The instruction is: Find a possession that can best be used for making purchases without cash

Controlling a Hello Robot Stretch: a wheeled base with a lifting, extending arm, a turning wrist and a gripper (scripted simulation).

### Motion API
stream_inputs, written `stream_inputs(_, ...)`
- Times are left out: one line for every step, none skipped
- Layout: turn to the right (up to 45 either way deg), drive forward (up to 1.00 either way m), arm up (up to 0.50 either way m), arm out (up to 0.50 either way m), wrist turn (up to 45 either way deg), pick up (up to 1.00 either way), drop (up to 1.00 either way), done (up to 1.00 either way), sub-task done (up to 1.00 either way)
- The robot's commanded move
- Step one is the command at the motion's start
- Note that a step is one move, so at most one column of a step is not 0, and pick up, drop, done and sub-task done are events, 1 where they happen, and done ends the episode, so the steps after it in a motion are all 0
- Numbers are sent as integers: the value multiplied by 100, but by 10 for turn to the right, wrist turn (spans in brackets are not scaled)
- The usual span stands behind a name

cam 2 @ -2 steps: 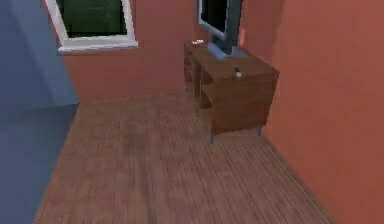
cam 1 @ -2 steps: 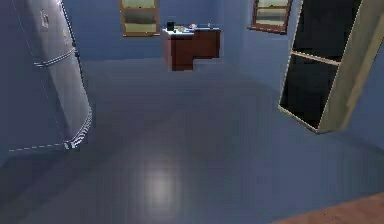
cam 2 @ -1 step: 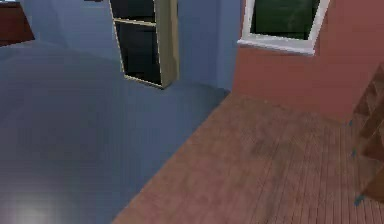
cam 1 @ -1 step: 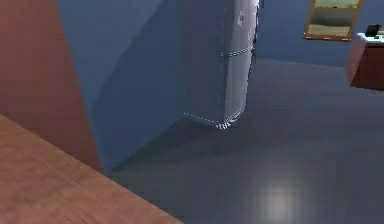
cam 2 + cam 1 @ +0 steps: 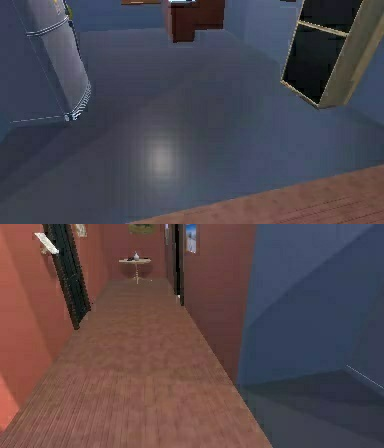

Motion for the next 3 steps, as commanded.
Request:
stream_inputs(-90,0,0,0,0,0,0,0,0)
stream_inputs(0,100,0,0,0,0,0,0,0)
stream_inputs(0,100,0,0,0,0,0,0,0)
